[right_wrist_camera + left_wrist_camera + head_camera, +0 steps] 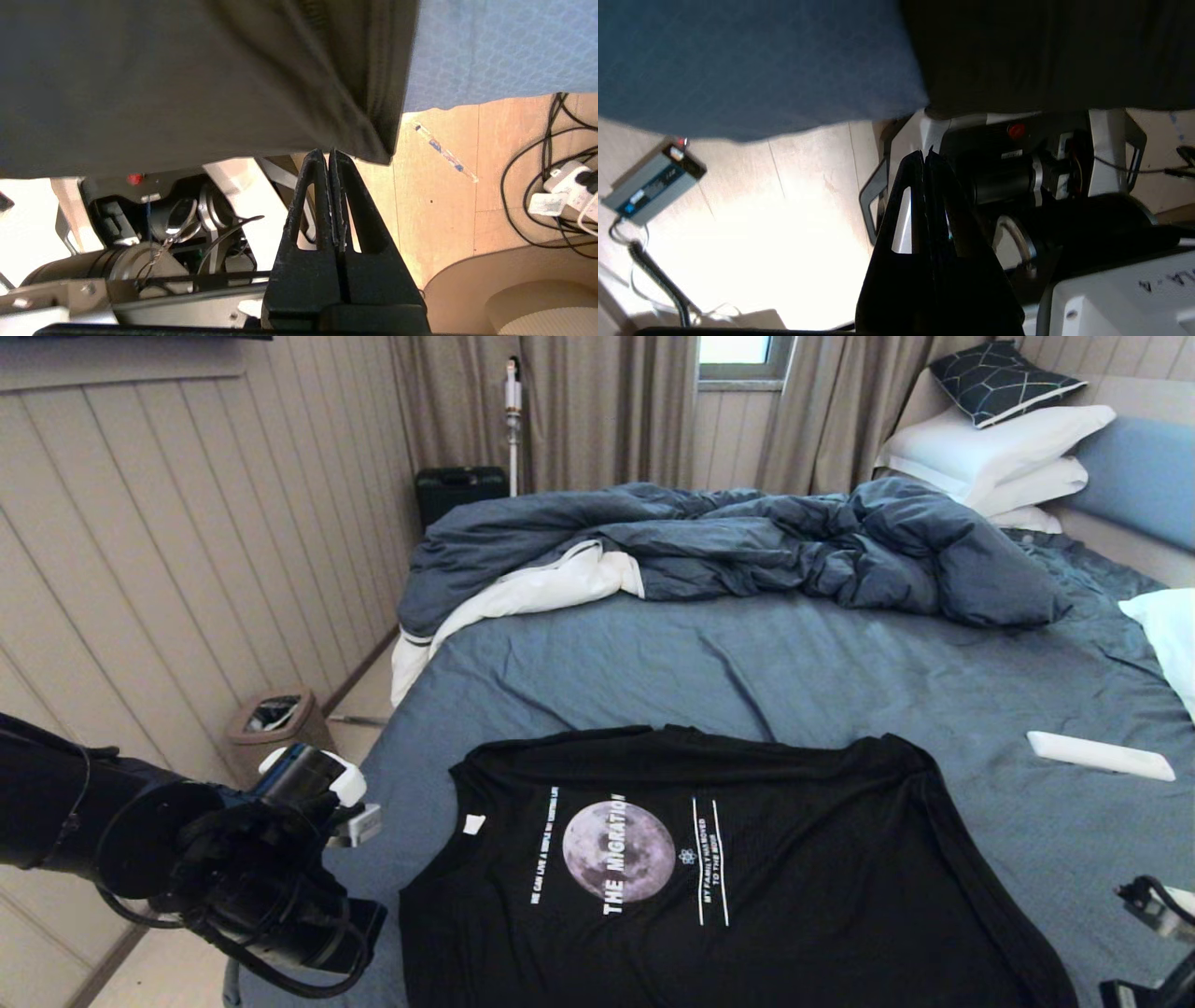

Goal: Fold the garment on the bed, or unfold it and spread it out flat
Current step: Fold the black T-shirt

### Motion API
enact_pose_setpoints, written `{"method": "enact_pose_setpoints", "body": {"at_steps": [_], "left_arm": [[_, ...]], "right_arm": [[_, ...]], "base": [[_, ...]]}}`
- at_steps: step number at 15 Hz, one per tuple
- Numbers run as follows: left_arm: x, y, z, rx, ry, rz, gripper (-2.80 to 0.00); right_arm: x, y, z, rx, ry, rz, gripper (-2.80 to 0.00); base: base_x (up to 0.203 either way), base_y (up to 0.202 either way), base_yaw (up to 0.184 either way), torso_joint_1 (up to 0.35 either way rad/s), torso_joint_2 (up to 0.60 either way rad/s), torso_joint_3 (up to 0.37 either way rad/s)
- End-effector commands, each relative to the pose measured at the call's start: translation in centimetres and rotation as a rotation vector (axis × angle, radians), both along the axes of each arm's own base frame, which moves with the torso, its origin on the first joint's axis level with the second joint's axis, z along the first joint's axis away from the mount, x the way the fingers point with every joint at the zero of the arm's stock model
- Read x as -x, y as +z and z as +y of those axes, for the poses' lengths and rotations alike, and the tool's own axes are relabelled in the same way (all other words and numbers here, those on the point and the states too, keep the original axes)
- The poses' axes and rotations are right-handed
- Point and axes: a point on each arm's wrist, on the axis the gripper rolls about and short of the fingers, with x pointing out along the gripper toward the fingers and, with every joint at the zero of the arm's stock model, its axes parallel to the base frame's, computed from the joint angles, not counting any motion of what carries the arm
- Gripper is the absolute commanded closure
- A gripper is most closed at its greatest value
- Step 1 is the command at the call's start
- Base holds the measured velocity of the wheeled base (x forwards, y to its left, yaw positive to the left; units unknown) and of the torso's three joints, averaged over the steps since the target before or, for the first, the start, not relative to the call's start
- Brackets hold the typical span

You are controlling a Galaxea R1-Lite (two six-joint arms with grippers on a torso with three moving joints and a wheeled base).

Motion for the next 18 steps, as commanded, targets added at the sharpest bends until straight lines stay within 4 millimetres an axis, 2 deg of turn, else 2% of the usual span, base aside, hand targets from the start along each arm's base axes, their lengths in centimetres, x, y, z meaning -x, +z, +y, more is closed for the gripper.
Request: {"method": "enact_pose_setpoints", "body": {"at_steps": [1, 7, 10, 11, 18], "left_arm": [[-0.2, -0.4, -0.1, -0.003, 0.003, 0.006, 0.0], [-0.7, -0.7, -0.3, 0.004, 0.015, -0.015, 0.0], [-0.8, -0.6, -0.4, 0.006, 0.016, -0.02, 0.0], [-0.8, -0.5, -0.4, 0.008, 0.016, -0.023, 0.0], [-0.5, -0.3, -0.2, 0.013, 0.021, -0.025, 0.0]], "right_arm": [[-0.1, -0.8, -0.3, -0.02, -0.009, 0.031, 0.0], [-1.2, -3.4, -1.1, -0.024, -0.021, 0.074, 0.0], [-0.6, -3.3, -1.3, -0.001, -0.044, 0.043, 0.0], [-0.4, -3.1, -1.2, 0.012, -0.043, 0.026, -2.8], [-0.4, -3.0, -1.2, 0.023, -0.034, 0.017, -2.8]], "base": [[0.0, 0.0, 0.0, 0.0, 0.0, 0.0], [0.0, 0.0, 0.0, 0.0, 0.0, 0.0], [0.0, 0.0, 0.0, 0.0, 0.0, 0.0], [0.0, 0.0, 0.0, 0.0, 0.0, 0.0], [0.0, 0.0, 0.0, 0.0, 0.0, 0.0]]}}
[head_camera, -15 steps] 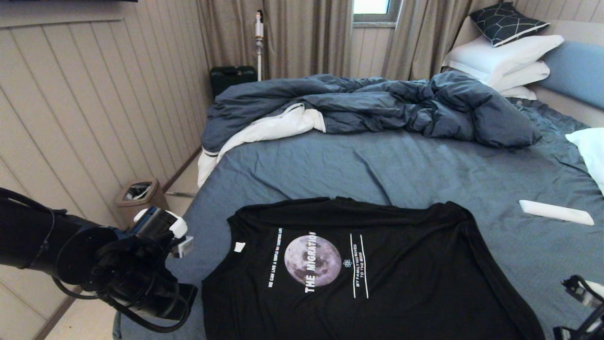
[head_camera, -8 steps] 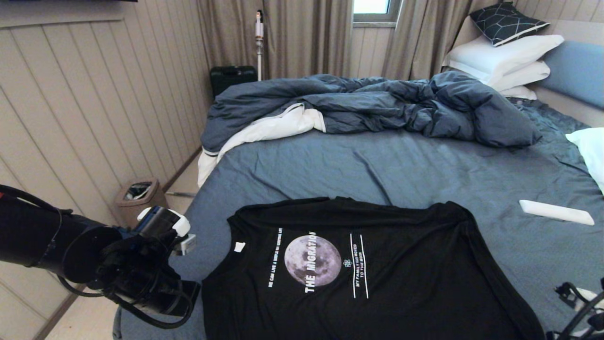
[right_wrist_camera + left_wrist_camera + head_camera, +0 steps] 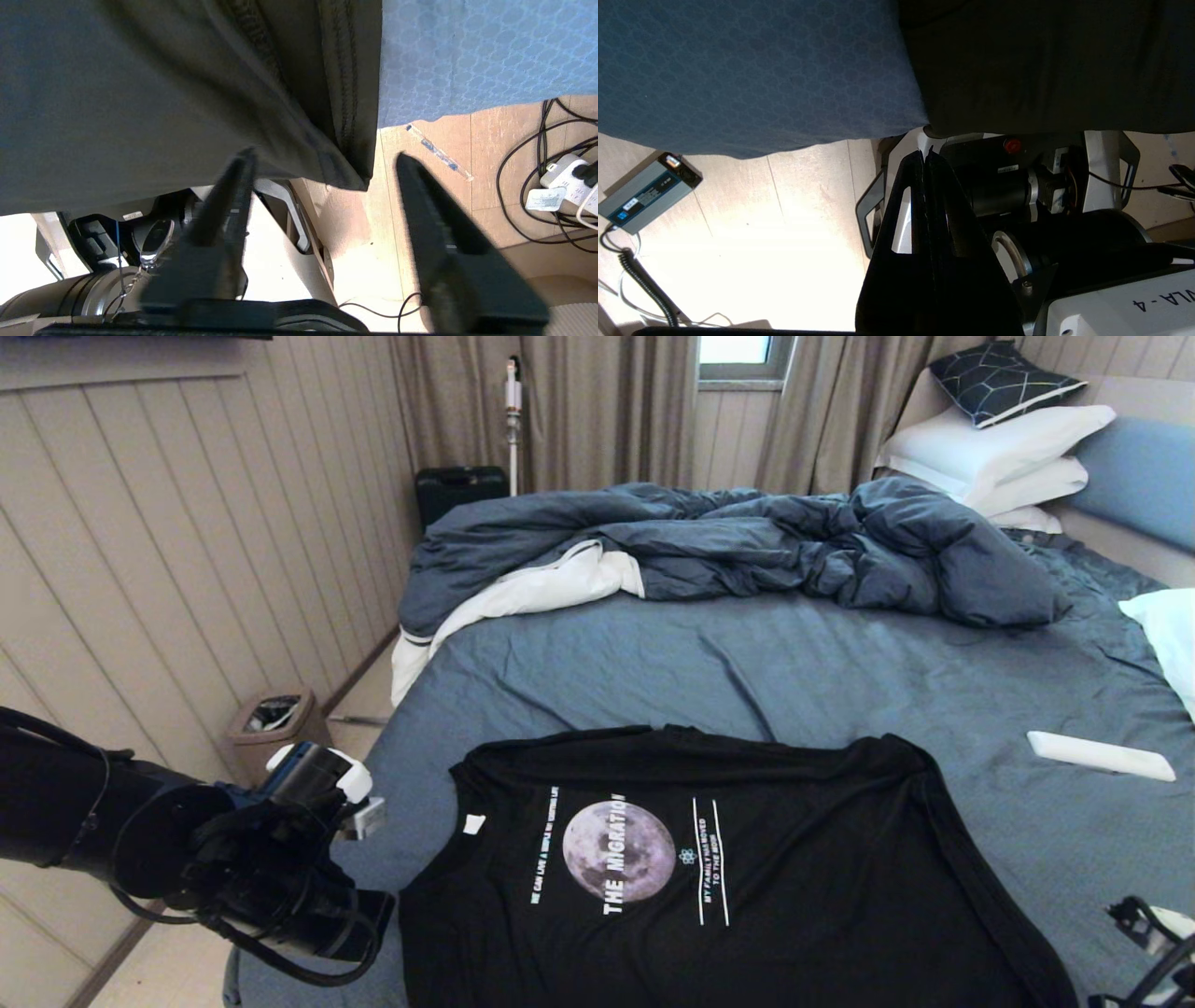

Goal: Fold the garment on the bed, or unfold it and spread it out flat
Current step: Fold the black T-shirt

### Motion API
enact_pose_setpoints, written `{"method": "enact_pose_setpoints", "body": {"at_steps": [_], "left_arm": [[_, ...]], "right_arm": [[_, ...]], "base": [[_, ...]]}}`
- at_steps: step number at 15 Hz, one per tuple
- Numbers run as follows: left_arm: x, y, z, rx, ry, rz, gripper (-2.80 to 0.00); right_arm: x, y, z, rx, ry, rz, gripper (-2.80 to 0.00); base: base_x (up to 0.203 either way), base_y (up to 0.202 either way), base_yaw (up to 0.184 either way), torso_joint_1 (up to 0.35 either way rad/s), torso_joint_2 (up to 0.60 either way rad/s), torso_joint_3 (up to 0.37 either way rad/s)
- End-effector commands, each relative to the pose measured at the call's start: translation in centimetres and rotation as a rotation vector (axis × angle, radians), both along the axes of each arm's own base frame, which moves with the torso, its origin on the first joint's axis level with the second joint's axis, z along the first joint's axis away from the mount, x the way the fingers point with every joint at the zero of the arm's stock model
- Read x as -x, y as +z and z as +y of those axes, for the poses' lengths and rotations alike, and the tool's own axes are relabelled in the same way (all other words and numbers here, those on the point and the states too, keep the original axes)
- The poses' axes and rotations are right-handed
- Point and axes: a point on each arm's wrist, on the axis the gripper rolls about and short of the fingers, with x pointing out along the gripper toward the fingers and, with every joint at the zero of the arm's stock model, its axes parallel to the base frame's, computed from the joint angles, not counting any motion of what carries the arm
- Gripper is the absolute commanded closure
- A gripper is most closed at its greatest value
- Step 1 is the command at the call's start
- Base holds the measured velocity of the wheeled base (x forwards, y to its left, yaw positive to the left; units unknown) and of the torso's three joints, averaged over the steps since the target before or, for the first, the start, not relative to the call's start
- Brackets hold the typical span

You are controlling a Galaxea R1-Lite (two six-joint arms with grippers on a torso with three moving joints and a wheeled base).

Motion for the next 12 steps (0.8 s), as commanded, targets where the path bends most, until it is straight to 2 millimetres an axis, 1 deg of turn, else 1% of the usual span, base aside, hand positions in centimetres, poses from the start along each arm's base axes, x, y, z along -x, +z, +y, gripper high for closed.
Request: {"method": "enact_pose_setpoints", "body": {"at_steps": [1, 4, 9, 12], "left_arm": [[0.1, 0.0, 0.0, 0.002, 0.002, 0.003, 0.0], [0.0, -0.2, 0.0, 0.002, 0.006, 0.011, 0.0], [-0.4, -0.3, -0.1, 0.005, 0.007, 0.007, 0.0], [-0.7, -0.4, -0.3, 0.008, 0.008, -0.005, 0.0]], "right_arm": [[-0.3, -0.5, -0.2, -0.014, 0.001, 0.019, -2.8], [-0.5, -1.5, -0.4, -0.026, 0.0, 0.035, -2.8], [-0.8, -1.7, -0.5, -0.016, 0.015, 0.028, -2.8], [-0.8, -2.2, -0.4, 0.025, 0.03, -0.024, -2.8]], "base": [[0.0, 0.0, 0.0, 0.0, 0.0, 0.0], [0.0, 0.0, 0.0, 0.0, 0.0, 0.0], [0.0, 0.0, 0.0, 0.0, 0.0, 0.0], [0.0, 0.0, 0.0, 0.0, 0.0, 0.0]]}}
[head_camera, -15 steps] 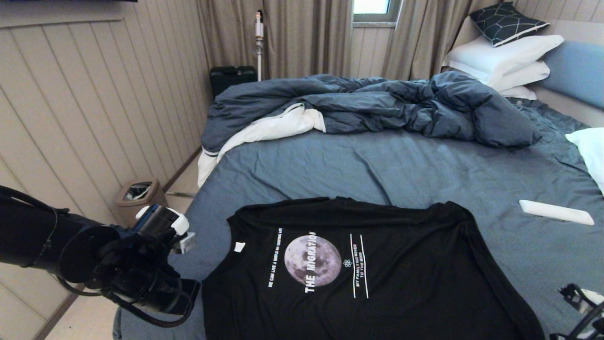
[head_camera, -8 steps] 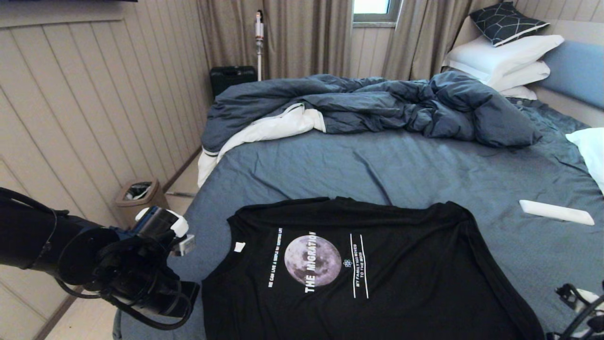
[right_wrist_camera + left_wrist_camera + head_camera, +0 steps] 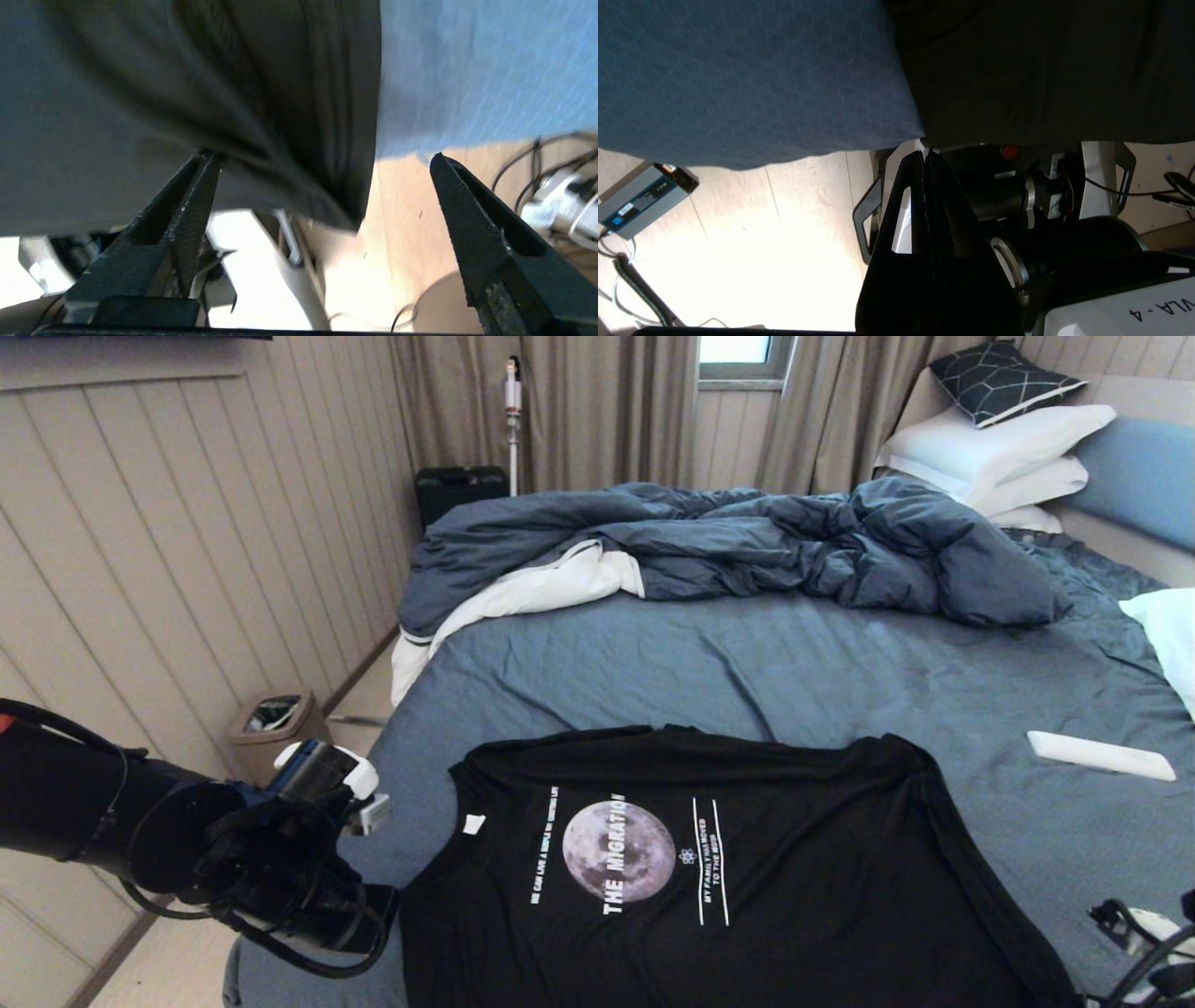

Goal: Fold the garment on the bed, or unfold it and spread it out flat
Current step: Fold the black T-shirt

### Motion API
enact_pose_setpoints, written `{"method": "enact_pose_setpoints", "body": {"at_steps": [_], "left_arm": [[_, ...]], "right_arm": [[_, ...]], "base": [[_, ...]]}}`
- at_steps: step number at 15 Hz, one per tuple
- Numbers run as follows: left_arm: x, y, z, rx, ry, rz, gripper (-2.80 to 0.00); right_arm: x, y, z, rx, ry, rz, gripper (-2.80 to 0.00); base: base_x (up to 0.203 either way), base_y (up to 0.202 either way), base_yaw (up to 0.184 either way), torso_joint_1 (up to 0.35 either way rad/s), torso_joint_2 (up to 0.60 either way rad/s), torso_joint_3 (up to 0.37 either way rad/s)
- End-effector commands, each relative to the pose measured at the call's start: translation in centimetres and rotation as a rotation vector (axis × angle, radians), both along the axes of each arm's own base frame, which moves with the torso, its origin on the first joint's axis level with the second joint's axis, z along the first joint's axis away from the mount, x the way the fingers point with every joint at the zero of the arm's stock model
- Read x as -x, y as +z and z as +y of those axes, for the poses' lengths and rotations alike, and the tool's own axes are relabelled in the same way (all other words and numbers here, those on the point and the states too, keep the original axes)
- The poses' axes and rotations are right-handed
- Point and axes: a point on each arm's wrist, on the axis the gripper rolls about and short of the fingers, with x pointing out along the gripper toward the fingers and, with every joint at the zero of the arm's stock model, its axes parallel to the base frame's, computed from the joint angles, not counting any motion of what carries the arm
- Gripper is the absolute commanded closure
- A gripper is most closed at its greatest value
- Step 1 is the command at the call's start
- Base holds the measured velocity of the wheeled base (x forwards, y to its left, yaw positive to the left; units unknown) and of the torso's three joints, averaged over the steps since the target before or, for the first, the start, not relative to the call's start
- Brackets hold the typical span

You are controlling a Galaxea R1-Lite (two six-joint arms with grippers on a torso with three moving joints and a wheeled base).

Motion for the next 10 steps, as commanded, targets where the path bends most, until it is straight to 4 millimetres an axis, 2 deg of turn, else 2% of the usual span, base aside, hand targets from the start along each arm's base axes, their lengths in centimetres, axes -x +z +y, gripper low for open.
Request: {"method": "enact_pose_setpoints", "body": {"at_steps": [1, 6, 7, 10], "left_arm": [[-0.09, -0.06, -0.03, 0.0, 0.001, 0.0, 0.0], [-0.15, 0.2, -0.06, 0.004, 0.003, -0.01, 0.0], [-0.09, 0.17, -0.03, 0.004, 0.004, -0.007, 0.0], [-0.12, 0.31, -0.05, 0.006, 0.004, -0.013, 0.0]], "right_arm": [[0.17, -0.42, 0.1, 0.009, 0.004, -0.014, -2.8], [0.26, -0.56, 0.24, 0.013, 0.016, -0.016, -2.8], [0.29, -0.58, 0.29, 0.012, 0.017, -0.014, 0.0], [0.26, -0.58, 0.34, 0.013, 0.023, -0.014, 0.0]], "base": [[0.0, 0.0, 0.0, 0.0, 0.0, 0.0], [0.0, 0.0, 0.0, 0.0, 0.0, 0.0], [0.0, 0.0, 0.0, 0.0, 0.0, 0.0], [0.0, 0.0, 0.0, 0.0, 0.0, 0.0]]}}
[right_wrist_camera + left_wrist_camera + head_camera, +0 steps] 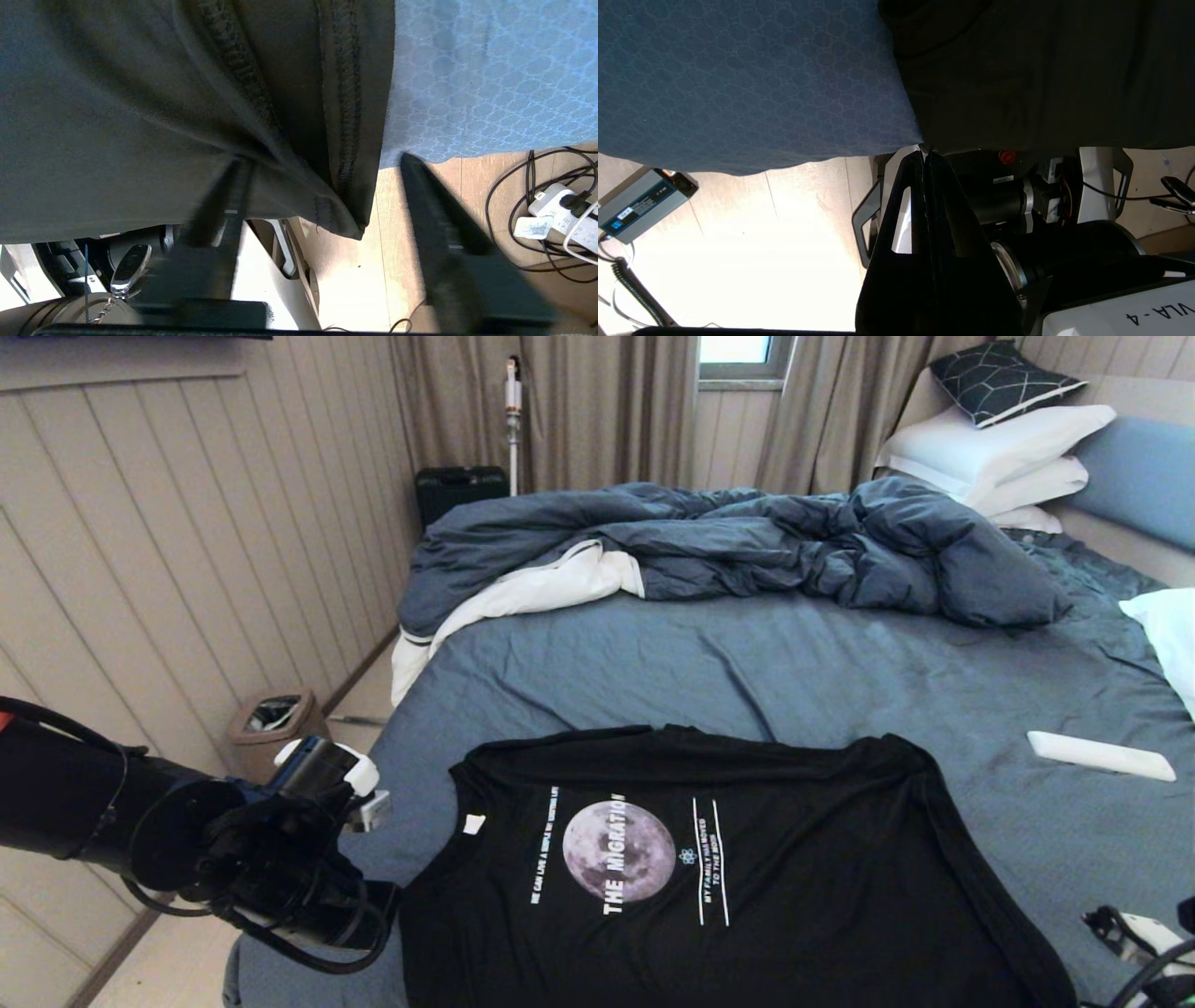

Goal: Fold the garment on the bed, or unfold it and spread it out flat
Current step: Fold the black T-shirt

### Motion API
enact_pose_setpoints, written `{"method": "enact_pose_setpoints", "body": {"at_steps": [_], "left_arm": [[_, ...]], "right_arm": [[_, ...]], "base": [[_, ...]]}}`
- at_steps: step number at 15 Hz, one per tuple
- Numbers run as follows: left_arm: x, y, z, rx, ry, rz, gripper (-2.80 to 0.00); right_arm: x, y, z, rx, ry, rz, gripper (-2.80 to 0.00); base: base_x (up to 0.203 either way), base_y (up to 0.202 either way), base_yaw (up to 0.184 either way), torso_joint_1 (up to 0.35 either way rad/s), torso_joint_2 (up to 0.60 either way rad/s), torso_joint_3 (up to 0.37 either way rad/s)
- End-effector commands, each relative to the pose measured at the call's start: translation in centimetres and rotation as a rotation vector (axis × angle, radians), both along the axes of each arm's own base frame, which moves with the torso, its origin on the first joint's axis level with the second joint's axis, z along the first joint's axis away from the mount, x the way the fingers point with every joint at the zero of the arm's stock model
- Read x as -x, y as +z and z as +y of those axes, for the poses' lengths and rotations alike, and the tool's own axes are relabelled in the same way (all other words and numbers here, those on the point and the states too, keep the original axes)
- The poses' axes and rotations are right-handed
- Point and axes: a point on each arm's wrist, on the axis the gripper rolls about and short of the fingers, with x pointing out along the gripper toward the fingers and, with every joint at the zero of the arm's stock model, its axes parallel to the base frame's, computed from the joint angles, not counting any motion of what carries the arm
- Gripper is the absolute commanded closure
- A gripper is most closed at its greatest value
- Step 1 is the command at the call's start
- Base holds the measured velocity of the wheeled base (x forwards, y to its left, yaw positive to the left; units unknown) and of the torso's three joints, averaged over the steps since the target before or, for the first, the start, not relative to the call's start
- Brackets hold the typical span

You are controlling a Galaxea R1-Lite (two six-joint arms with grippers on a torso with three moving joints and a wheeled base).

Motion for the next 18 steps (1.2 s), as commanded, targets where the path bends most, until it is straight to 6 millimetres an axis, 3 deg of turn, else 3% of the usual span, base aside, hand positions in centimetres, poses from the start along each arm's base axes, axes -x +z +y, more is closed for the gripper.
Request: {"method": "enact_pose_setpoints", "body": {"at_steps": [1, 8, 12, 18], "left_arm": [[0.0, 0.2, 0.0, 0.005, 0.001, -0.008, 0.0], [-0.1, 0.6, -0.1, 0.013, 0.007, -0.019, 0.0], [0.0, 0.9, 0.0, 0.018, 0.02, -0.024, 0.0], [0.0, 1.4, 0.1, 0.029, 0.03, -0.044, 0.0]], "right_arm": [[0.0, 0.0, 0.0, 0.002, 0.004, -0.001, 0.0], [0.0, 0.3, 0.0, 0.007, 0.005, -0.02, 0.0], [0.3, 3.0, 0.3, 0.06, 0.023, -0.158, 0.0], [-3.9, 6.5, -2.2, 0.031, -0.054, -0.236, 0.0]], "base": [[0.0, 0.0, 0.0, 0.0, 0.0, 0.0], [0.0, 0.0, 0.0, 0.0, 0.0, 0.0], [0.0, 0.0, 0.0, 0.0, 0.0, 0.0], [0.0, 0.0, 0.0, 0.0, 0.0, 0.0]]}}
